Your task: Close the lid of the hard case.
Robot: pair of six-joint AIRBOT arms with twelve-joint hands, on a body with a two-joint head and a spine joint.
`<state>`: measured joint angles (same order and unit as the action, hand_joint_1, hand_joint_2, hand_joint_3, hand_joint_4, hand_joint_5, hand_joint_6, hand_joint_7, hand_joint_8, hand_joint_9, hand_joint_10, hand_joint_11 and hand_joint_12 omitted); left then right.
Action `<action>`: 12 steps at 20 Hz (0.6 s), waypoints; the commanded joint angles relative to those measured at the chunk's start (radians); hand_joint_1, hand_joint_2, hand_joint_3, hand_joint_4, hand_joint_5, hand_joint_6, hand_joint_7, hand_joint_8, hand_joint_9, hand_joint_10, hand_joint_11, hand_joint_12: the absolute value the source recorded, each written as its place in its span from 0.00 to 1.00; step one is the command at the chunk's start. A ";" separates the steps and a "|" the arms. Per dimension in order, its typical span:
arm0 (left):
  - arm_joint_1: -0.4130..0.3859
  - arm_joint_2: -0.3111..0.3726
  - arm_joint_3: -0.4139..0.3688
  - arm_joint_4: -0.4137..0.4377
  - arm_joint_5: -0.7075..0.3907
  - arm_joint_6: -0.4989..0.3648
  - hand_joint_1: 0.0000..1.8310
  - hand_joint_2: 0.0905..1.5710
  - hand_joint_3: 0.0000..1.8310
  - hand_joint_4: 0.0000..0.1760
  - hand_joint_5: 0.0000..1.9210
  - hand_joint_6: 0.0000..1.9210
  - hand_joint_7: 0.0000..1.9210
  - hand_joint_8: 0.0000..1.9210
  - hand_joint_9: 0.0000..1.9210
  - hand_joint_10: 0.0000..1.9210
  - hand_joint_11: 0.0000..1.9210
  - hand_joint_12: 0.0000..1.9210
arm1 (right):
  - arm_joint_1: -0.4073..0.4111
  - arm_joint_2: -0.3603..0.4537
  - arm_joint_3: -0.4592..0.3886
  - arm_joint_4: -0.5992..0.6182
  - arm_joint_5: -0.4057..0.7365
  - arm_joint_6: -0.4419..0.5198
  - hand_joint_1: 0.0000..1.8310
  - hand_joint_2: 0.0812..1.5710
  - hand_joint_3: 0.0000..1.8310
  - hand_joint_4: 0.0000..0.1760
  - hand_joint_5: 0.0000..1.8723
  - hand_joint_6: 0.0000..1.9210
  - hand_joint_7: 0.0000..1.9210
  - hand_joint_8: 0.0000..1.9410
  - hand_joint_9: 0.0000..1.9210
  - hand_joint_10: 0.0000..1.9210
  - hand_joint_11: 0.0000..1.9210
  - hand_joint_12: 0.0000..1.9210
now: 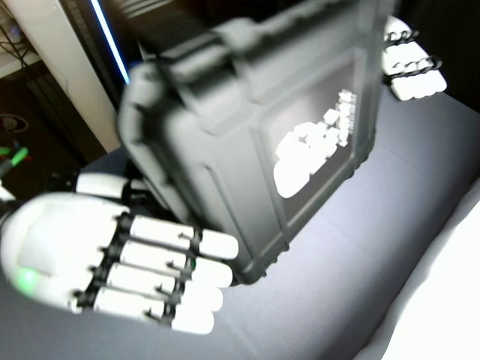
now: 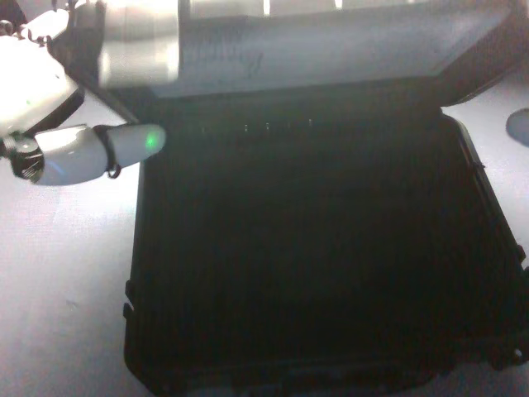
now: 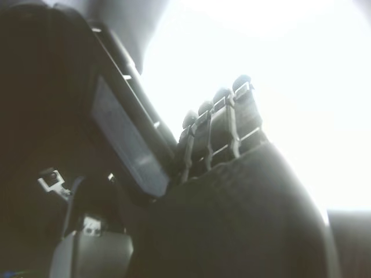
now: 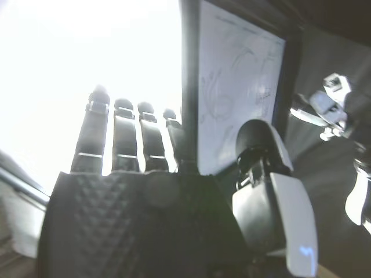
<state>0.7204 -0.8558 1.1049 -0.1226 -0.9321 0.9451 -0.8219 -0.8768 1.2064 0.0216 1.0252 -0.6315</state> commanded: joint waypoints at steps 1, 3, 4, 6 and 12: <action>0.000 0.023 -0.003 -0.016 -0.140 -0.002 0.00 0.79 0.01 0.00 0.02 0.00 0.01 0.00 0.00 0.00 0.01 0.00 | 0.002 0.010 -0.004 0.021 0.152 0.005 0.04 0.81 0.00 0.08 0.00 0.00 0.00 0.00 0.00 0.00 0.00 0.00; 0.031 0.050 -0.027 -0.016 -0.159 -0.002 0.00 0.78 0.00 0.00 0.02 0.00 0.02 0.00 0.01 0.00 0.01 0.01 | -0.012 0.014 -0.011 0.024 0.157 0.006 0.05 0.80 0.00 0.04 0.01 0.00 0.01 0.00 0.00 0.00 0.02 0.01; 0.041 0.059 -0.036 -0.016 -0.165 -0.002 0.00 0.78 0.00 0.00 0.02 0.00 0.02 0.00 0.01 0.00 0.01 0.01 | -0.016 0.014 -0.013 0.024 0.157 0.007 0.05 0.80 0.00 0.04 0.01 0.00 0.01 0.00 0.00 0.00 0.02 0.01; 0.066 0.080 -0.058 -0.016 -0.182 -0.002 0.00 0.78 0.00 0.00 0.03 0.00 0.02 0.00 0.01 0.00 0.02 0.01 | -0.030 0.015 -0.016 0.026 0.157 0.014 0.04 0.81 0.00 0.11 0.00 0.00 0.01 0.00 0.00 0.00 0.02 0.01; 0.132 0.119 -0.098 -0.015 -0.201 -0.006 0.00 0.78 0.00 0.00 0.03 0.00 0.02 0.00 0.03 0.01 0.03 0.02 | -0.093 0.027 -0.031 0.032 0.157 0.036 0.03 0.80 0.00 0.15 0.00 0.00 0.00 0.00 0.00 0.00 0.03 0.01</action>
<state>0.8566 -0.7525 1.0080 -0.1089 -0.9871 0.9485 -0.9176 -0.8619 1.1736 0.0216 1.0576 -0.6044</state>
